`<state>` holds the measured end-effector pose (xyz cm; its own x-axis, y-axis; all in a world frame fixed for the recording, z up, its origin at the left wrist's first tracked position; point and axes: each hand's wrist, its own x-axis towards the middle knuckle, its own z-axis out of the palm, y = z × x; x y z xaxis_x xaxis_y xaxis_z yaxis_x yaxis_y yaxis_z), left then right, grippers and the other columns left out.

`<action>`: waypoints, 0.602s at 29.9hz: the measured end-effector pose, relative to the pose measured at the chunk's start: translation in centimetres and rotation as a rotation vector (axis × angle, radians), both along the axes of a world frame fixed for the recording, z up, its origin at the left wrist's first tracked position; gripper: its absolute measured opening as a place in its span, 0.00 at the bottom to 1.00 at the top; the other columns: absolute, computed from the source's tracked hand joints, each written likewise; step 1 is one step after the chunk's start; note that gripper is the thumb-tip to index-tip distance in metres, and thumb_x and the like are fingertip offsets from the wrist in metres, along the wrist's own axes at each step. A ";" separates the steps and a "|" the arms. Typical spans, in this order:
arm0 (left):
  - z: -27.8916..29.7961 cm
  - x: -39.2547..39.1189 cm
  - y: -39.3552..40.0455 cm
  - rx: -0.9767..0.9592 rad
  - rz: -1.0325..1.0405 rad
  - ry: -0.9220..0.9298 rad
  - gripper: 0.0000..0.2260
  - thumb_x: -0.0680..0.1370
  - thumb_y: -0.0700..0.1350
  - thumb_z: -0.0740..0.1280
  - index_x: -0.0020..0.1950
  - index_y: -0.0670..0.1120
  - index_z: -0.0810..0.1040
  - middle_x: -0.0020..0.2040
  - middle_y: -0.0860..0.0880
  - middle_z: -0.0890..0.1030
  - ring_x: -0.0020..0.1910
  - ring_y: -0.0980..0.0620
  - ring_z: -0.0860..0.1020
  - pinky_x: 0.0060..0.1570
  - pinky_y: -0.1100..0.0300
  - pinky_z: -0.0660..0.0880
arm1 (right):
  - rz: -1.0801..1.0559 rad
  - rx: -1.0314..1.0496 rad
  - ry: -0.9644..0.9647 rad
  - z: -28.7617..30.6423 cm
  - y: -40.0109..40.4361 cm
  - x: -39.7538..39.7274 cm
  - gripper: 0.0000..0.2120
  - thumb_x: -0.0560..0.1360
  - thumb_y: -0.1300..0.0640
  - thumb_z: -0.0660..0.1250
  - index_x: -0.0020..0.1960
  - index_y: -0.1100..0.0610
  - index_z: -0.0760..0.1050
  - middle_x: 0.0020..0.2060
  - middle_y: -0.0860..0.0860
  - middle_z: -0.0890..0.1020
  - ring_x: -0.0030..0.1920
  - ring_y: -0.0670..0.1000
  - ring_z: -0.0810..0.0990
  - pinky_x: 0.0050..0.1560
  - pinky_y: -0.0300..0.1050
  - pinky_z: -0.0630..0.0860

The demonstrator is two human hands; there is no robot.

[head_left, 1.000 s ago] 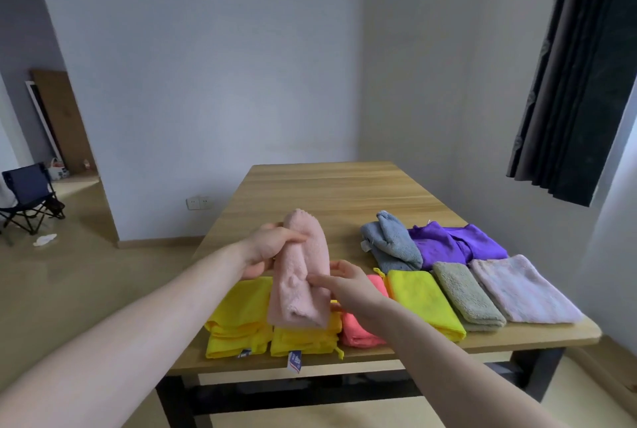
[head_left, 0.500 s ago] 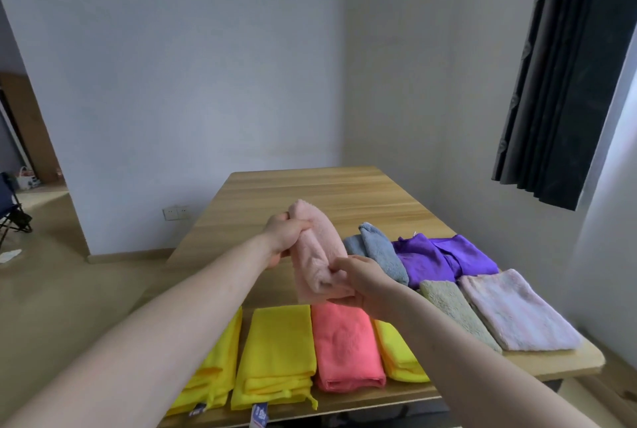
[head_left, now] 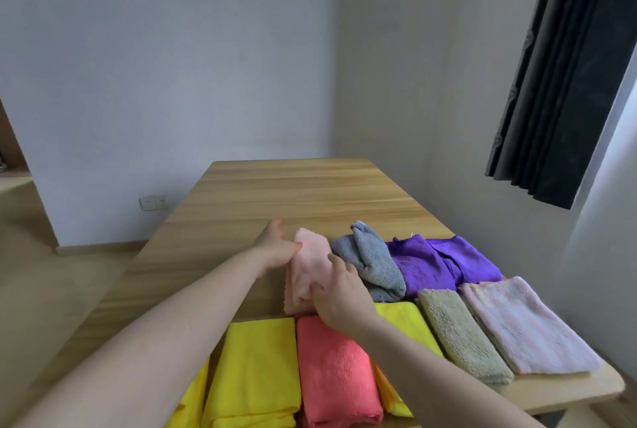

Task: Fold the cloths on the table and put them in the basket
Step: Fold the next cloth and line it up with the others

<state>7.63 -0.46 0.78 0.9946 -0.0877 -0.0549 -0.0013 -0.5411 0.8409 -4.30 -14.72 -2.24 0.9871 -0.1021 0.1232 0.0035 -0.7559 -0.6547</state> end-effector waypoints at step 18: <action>3.5 -11.7 -0.5 0.573 -0.368 -0.419 0.20 0.74 0.46 0.62 0.67 0.50 0.77 0.70 0.51 0.74 0.70 0.47 0.71 0.67 0.57 0.68 | 0.009 -0.137 -0.253 3.2 -8.0 -10.5 0.16 0.78 0.62 0.64 0.61 0.49 0.81 0.62 0.43 0.79 0.59 0.46 0.78 0.56 0.39 0.73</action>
<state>-4.04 -0.98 4.28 0.8552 -0.4858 0.1805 -0.5181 -0.7924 0.3219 -14.81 -22.72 0.95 0.9241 -0.0593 0.3775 0.1604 -0.8364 -0.5241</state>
